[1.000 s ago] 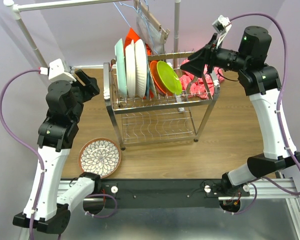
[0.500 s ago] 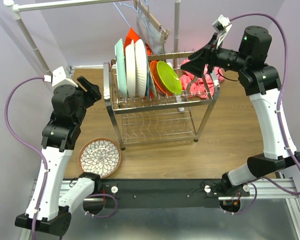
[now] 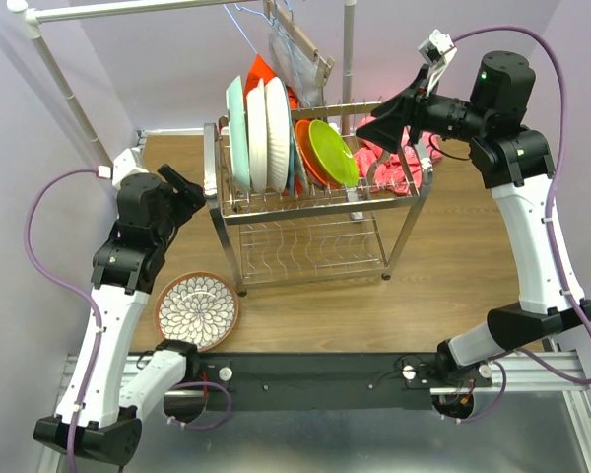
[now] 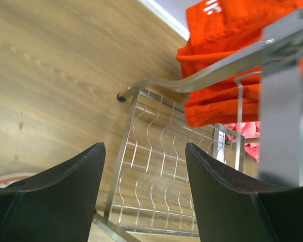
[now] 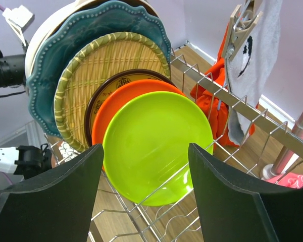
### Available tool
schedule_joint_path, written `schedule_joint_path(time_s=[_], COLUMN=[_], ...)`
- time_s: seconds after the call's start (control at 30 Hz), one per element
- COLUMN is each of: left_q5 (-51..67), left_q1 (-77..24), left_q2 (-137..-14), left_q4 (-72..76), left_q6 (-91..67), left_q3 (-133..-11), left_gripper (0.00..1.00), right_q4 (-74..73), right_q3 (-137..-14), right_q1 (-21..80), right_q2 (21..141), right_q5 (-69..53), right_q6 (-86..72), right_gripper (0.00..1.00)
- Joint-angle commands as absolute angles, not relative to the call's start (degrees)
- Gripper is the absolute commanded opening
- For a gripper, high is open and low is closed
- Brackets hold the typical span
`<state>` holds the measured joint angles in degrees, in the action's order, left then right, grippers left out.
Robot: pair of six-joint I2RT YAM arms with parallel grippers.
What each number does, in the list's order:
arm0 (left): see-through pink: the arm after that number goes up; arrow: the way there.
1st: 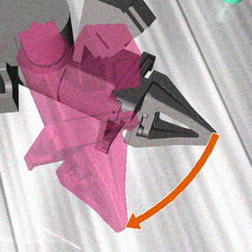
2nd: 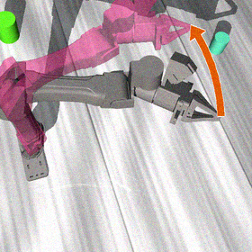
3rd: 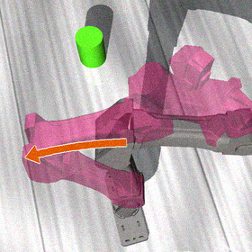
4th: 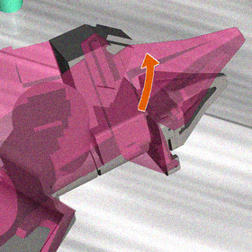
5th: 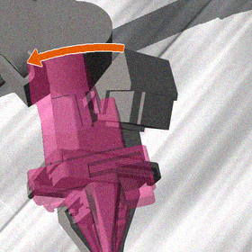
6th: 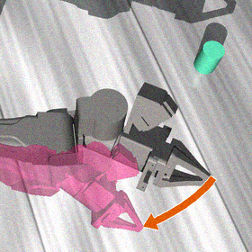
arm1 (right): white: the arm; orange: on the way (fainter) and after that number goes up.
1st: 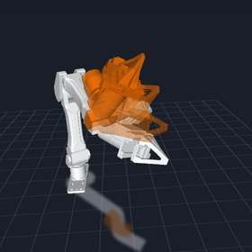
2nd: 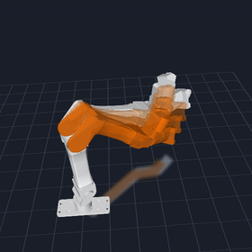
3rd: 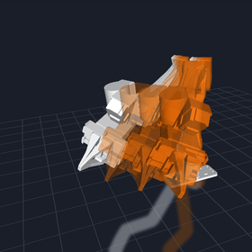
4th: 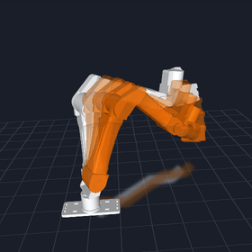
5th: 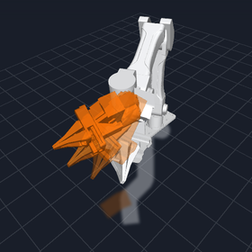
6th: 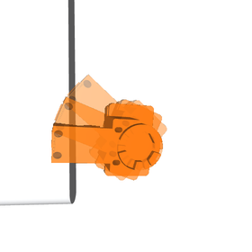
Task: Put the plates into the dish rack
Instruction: Grab a plate with the left arm
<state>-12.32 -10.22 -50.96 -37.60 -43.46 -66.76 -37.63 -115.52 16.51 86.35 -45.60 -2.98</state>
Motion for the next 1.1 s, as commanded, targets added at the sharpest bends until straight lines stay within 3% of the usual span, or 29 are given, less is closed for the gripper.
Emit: schedule_joint_path(time_s=[0.0, 0.37, 1.07], left_q5=[-12.3, -12.9, -5.2], left_q1=[-9.4, -6.3, -1.0], left_q2=[-47.6, -55.3, -76.1], left_q4=[-42.4, -51.4, -49.0], left_q6=[-55.3, -64.4, -65.3], left_q3=[-62.6, -54.7, -52.4], left_gripper=[0.73, 0.71, 0.64], right_q4=[-38.6, -38.3, -35.5], right_q3=[-114.6, -112.1, -109.2], right_q1=[16.6, 16.4, 15.6], right_q2=[84.5, 83.1, 80.3], right_q5=[-43.3, -41.5, -40.6], right_q6=[-1.7, -1.2, -1.9], right_gripper=[0.77, 0.79, 0.80])
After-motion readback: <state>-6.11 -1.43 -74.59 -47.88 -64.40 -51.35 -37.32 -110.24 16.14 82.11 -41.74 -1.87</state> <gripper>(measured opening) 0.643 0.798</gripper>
